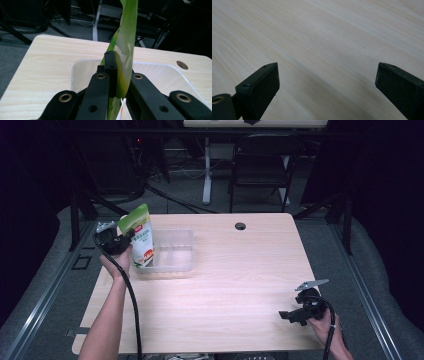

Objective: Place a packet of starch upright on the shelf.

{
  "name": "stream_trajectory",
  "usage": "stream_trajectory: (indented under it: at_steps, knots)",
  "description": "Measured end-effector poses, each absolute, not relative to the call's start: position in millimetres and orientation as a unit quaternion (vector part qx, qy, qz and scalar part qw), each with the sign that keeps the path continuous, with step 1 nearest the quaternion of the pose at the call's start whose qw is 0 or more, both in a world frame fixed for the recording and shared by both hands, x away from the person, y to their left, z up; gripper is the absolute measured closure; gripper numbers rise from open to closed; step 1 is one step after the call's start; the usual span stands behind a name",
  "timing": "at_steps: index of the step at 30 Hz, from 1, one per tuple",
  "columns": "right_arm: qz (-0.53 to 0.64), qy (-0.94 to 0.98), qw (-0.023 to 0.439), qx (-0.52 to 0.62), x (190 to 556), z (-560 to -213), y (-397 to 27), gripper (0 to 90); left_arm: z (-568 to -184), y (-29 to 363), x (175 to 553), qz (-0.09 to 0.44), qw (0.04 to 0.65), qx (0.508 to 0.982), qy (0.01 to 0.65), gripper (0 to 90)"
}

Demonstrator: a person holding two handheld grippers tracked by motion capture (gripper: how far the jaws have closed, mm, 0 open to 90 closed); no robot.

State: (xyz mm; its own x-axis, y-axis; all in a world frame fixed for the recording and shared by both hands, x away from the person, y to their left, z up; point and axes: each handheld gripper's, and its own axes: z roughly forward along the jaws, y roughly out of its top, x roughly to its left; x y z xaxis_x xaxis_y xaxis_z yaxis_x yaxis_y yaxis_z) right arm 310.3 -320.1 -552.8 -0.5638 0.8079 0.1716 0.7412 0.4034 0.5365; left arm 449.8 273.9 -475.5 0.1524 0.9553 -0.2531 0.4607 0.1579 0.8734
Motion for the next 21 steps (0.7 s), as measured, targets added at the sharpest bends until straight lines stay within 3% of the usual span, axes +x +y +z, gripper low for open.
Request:
stream_trajectory:
  at_steps: [13,21]
  knots:
    - [0.287,0.837,0.056,0.463,311,-553,-319,4.8,-481,283,447,0.268,0.443,0.600,0.610,88.7]
    - [0.284,0.838,0.060,0.463,311,-552,-319,4.8,-481,288,447,0.264,0.425,0.612,0.612,76.3]
